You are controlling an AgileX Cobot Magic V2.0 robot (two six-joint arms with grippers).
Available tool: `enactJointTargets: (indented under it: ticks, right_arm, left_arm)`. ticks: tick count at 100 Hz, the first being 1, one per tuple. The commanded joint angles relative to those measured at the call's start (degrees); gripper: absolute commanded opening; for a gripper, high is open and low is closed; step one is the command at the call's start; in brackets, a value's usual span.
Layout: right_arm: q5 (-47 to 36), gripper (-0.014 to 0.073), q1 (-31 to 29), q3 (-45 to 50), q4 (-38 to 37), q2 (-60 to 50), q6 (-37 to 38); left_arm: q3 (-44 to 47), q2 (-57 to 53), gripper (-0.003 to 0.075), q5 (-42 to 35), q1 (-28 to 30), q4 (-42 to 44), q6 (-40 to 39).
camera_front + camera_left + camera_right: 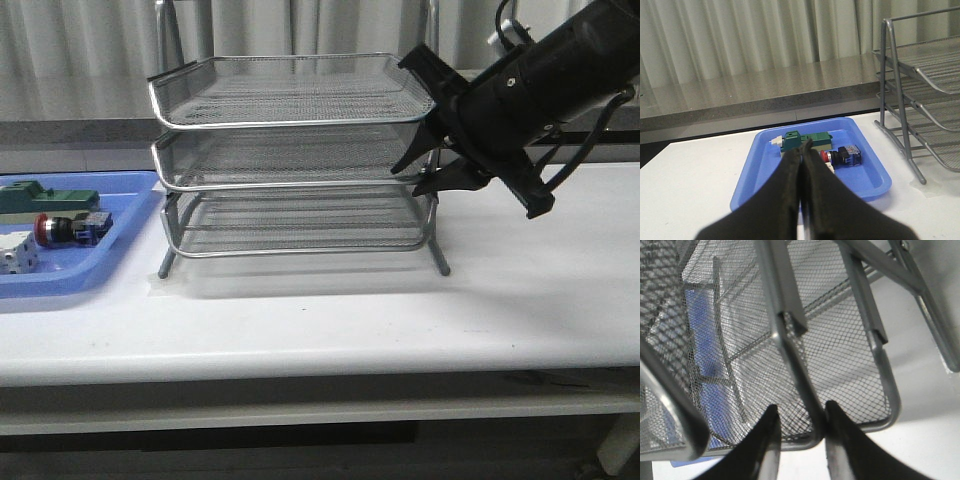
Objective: Place button on rack with both arms
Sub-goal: 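Reach the right gripper down to the front edge of the middle mesh tray, then pull the middle mesh tray out toward the robot with the right gripper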
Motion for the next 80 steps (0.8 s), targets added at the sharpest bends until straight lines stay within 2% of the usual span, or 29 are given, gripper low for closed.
enactJointTargets:
  ticks: [1, 7, 16, 59, 80]
  right_arm:
    - [1.8, 0.0118, 0.0, -1.9, 3.4, -3.0, -1.2]
    - [1.9, 0.0057, 0.0, -1.9, 3.4, -3.0, -1.2]
    - [2.4, 0.0022, 0.0, -1.9, 3.4, -3.0, -1.2]
    - [6.9, 0.0022, -0.1, -1.9, 2.1, -3.0, -1.7]
    - [8.8, 0.0022, -0.1, -1.6, -0.9, -3.0, -1.7]
  left_arm:
    - [3.1, -1.8, -0.0021, -4.6, 0.2, -0.3, -0.7]
    - [3.1, -1.8, -0.0021, -4.6, 0.2, -0.3, -0.7]
    - [3.1, -1.8, -0.0021, -4.6, 0.2, -0.3, -0.7]
    - [3.1, -1.8, -0.0021, -4.6, 0.2, -0.3, -0.7]
    - [3.1, -1.8, -0.0021, -4.6, 0.2, -0.3, -0.7]
